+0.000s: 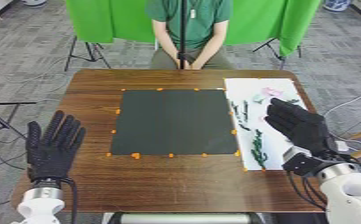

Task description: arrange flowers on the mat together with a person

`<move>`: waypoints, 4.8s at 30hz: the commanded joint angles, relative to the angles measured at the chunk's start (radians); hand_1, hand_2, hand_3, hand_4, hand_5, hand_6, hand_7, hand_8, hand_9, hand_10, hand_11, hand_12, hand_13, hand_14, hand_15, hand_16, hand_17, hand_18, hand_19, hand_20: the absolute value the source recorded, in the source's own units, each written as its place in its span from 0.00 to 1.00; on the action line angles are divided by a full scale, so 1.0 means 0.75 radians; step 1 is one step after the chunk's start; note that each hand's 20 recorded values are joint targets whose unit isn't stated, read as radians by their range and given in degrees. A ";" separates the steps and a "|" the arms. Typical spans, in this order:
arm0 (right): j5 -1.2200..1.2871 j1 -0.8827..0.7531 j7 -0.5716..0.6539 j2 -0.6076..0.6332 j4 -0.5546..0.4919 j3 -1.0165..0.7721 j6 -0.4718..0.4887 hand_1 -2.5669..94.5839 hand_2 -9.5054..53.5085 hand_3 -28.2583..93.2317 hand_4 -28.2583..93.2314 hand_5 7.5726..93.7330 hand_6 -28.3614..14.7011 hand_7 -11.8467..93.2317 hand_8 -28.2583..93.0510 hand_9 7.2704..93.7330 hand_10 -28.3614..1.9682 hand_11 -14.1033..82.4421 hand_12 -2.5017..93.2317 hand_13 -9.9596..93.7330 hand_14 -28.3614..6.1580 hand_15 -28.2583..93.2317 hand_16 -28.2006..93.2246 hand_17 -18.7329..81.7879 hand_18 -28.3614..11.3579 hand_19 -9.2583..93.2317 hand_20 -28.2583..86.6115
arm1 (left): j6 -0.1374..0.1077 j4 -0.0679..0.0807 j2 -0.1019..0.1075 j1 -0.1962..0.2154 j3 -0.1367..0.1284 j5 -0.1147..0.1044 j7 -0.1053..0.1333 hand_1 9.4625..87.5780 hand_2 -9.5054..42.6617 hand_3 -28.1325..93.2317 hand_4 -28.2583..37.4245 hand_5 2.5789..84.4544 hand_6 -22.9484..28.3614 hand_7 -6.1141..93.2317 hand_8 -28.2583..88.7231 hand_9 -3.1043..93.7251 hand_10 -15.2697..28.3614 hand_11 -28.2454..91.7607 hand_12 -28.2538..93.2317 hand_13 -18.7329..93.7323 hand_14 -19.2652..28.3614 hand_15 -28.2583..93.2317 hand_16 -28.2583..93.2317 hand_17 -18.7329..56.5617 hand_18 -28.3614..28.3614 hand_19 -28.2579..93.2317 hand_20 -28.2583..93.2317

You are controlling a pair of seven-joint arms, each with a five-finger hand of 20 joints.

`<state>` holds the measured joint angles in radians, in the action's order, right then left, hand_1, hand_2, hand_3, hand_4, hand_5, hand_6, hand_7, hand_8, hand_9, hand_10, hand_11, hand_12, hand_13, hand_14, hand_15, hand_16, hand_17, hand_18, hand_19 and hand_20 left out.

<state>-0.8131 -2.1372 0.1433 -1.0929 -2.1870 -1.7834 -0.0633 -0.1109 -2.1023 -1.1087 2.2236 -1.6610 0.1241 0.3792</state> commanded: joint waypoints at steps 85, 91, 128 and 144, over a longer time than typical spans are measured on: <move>-0.459 -0.042 -0.086 0.035 -0.021 -0.012 -0.127 0.27 0.04 0.90 0.02 0.40 0.57 0.33 0.12 0.39 0.45 0.25 0.19 0.48 0.40 0.34 0.44 0.30 0.24 0.46 0.38 | -0.055 -0.014 -0.023 0.038 -0.024 -0.094 -0.008 0.21 0.44 0.84 0.00 0.50 0.64 0.22 0.15 0.47 0.76 0.47 0.35 0.46 0.81 0.64 0.17 0.15 0.82 0.58 0.36; -0.694 -0.069 -0.095 0.029 -0.022 -0.050 -0.072 0.29 0.05 0.90 0.02 0.39 0.55 0.33 0.12 0.37 0.39 0.25 0.19 0.46 0.39 0.34 0.44 0.30 0.24 0.45 0.38 | -0.062 -0.015 -0.016 0.037 -0.026 -0.097 -0.006 0.21 0.44 0.84 0.00 0.50 0.63 0.22 0.15 0.47 0.76 0.47 0.35 0.46 0.81 0.64 0.17 0.15 0.82 0.58 0.36; -2.012 0.203 0.824 0.341 0.185 0.054 0.472 0.34 0.00 0.78 0.00 0.66 0.57 0.35 0.12 0.56 0.31 0.75 0.48 0.57 0.24 0.87 0.52 0.41 0.06 0.84 0.61 | -0.049 0.007 -0.019 0.008 0.008 -0.122 -0.013 0.21 0.45 0.84 0.00 0.50 0.64 0.23 0.15 0.47 0.76 0.48 0.35 0.46 0.81 0.64 0.17 0.15 0.82 0.58 0.36; -1.957 0.293 0.792 0.304 0.295 0.161 0.640 0.43 0.00 0.79 0.00 0.73 0.68 0.33 0.12 0.58 0.36 0.73 0.46 0.58 0.26 0.86 0.53 0.41 0.08 0.82 0.61 | -0.061 -0.002 -0.025 0.021 0.014 -0.138 -0.019 0.20 0.44 0.84 0.00 0.50 0.64 0.24 0.15 0.47 0.76 0.48 0.35 0.46 0.81 0.64 0.17 0.15 0.82 0.58 0.36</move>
<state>-2.2617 -1.9202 0.7584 -0.8497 -1.9900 -1.6799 0.4032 -0.1531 -2.1067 -1.1158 2.2257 -1.6575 0.0220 0.3764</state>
